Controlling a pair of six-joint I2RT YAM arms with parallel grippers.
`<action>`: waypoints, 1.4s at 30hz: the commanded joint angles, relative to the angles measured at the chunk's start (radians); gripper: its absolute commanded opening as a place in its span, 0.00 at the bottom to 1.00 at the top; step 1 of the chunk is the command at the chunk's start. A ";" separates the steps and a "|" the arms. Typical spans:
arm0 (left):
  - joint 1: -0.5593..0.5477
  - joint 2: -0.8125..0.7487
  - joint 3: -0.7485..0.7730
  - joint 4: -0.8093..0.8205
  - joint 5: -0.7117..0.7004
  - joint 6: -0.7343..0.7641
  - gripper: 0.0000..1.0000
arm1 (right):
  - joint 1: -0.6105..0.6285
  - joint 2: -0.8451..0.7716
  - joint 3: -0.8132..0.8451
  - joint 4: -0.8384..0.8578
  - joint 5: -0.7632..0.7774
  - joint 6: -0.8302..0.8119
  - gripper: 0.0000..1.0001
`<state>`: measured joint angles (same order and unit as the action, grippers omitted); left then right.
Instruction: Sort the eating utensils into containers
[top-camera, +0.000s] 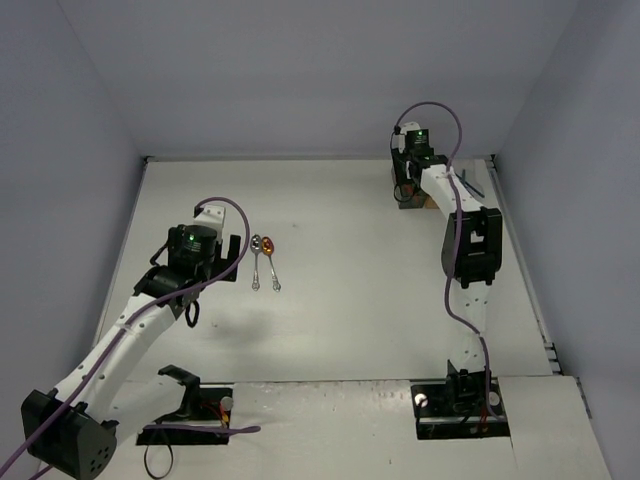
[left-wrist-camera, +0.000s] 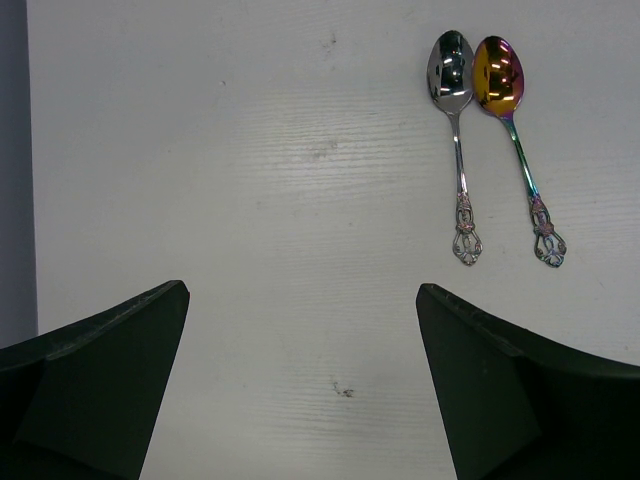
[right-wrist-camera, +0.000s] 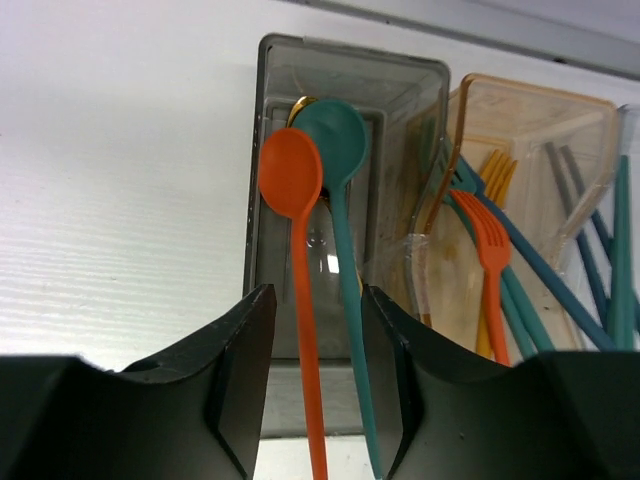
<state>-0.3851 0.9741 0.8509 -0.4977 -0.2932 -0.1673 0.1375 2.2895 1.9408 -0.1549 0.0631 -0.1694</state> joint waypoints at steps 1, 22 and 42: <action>-0.005 -0.001 0.011 0.027 -0.006 -0.011 0.97 | 0.013 -0.204 0.005 0.028 0.013 0.021 0.41; -0.002 -0.170 -0.017 0.070 -0.058 -0.059 0.97 | 0.673 -0.401 -0.502 0.147 0.145 0.490 0.60; -0.005 -0.336 -0.019 -0.064 -0.096 -0.134 0.97 | 0.860 -0.064 -0.259 0.195 0.316 0.589 0.50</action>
<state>-0.3851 0.6224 0.8223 -0.5824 -0.3708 -0.2802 1.0012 2.2287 1.6199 -0.0027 0.2943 0.3840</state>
